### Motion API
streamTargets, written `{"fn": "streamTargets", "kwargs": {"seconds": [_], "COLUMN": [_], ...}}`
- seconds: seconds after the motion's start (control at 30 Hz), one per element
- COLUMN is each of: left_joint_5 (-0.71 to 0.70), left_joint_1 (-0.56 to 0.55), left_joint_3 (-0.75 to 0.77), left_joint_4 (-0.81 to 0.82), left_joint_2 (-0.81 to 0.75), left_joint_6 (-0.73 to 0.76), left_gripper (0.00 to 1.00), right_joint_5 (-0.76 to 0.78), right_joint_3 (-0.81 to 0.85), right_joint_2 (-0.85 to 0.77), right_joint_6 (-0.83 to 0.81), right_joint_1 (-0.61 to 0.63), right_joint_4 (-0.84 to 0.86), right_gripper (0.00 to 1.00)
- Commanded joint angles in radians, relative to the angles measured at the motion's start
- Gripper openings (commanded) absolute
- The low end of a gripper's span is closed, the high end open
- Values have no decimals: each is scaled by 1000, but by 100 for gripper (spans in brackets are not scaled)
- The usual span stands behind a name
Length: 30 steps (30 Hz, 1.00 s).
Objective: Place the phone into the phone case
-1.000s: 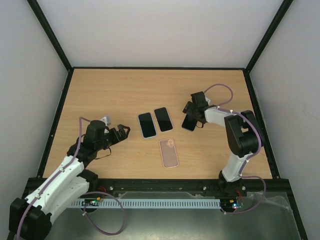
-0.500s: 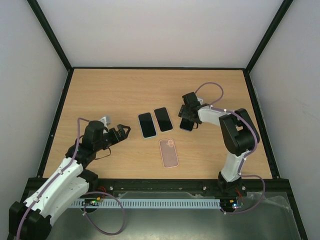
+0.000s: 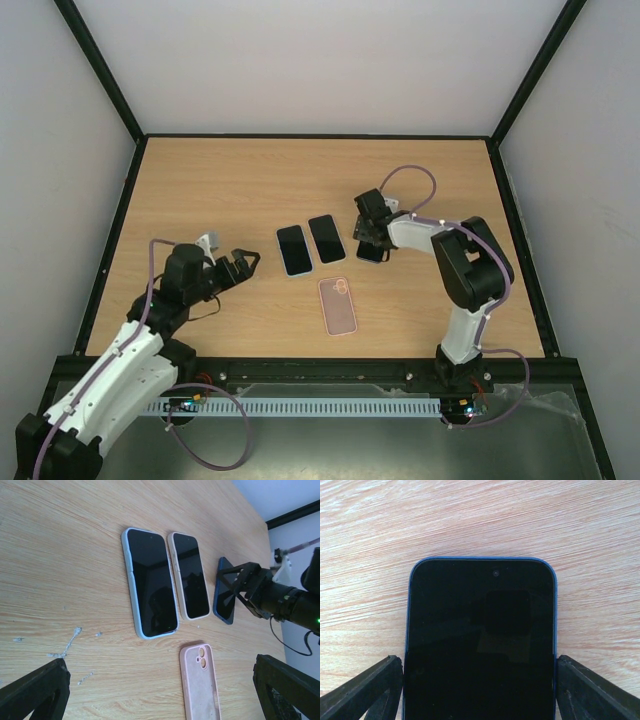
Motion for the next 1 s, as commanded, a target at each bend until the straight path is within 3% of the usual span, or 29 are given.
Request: {"fn": "streamTargets", "kwargs": {"seconds": [0.0,0.17,0.43,0.67,0.97], "left_joint_5": [19,26,46,67,75], "left_joint_1": [3,4,2,1,-2], "left_joint_3": [-26,-39,-38,-76,-73], "left_joint_4": [-15,-13,-12,16,38], "left_joint_2": [-62,-74,-54,-50,-28], "left_joint_6": [-36,-50,-49,-63,-60], "left_gripper": [99,99,99,99,100], "right_joint_5": [-40,-29,-31,-32,-60], "right_joint_3": [-55,-78,-145,-262,-360], "right_joint_2": [61,62,-31,-145,-419], "right_joint_6": [5,0,0,43,40], "right_joint_1": [19,41,54,150,178], "right_joint_4": [-123,-127,-120,-108,-153], "right_gripper": [80,80,60,58,50]}}
